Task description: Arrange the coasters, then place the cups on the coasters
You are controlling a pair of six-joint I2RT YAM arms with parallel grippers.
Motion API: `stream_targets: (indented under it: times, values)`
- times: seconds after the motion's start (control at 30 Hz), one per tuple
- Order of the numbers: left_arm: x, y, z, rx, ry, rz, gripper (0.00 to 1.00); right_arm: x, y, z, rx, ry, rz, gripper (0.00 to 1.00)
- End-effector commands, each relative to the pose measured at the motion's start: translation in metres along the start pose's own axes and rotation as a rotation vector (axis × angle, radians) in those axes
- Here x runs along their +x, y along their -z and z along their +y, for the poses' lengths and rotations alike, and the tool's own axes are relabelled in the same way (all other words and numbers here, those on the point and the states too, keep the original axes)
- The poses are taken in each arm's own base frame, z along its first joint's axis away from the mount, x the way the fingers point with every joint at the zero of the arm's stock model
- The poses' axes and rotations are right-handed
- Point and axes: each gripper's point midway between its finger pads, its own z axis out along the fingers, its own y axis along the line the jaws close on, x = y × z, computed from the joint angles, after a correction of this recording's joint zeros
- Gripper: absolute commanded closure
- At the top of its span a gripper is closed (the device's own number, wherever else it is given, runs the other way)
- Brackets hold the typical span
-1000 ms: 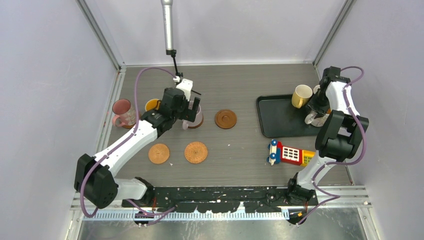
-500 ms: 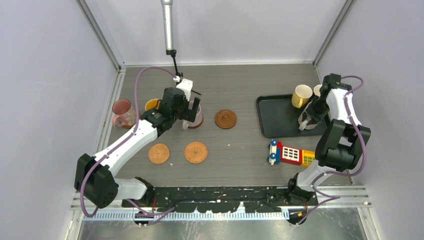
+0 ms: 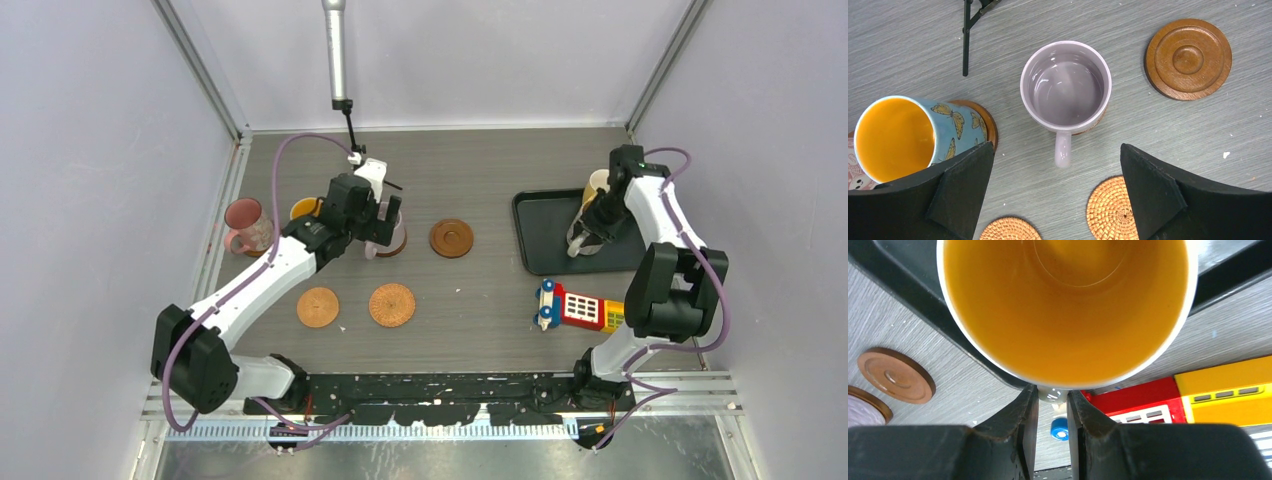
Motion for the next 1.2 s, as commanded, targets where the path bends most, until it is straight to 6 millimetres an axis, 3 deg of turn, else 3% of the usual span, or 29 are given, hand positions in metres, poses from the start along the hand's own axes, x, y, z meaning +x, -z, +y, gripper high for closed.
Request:
stream_targets:
  times: [0.0,0.2,0.6,0.67,0.97,1.17]
  values:
    - [-0.011,0.004,-0.006,0.030,0.013,0.003,0.00,0.003,0.011,0.035,-0.094,-0.022,-0.043,0.85]
    - [-0.011,0.001,-0.011,0.051,0.006,0.029,0.00,0.018,0.006,0.058,-0.132,-0.029,-0.022,0.82]
    - [-0.014,-0.012,-0.045,0.155,0.004,0.072,0.00,0.037,0.006,0.082,-0.203,-0.060,0.019,0.75]
    - [-0.016,-0.015,-0.050,0.164,-0.005,0.073,0.00,0.047,0.006,0.090,-0.218,-0.050,0.037,0.75]
    - [-0.023,-0.027,-0.073,0.189,-0.034,0.080,0.00,0.078,0.009,0.090,-0.229,-0.059,0.087,0.73]
    - [-0.026,-0.035,-0.083,0.213,-0.053,0.094,0.00,0.086,0.018,0.090,-0.259,-0.070,0.095,0.50]
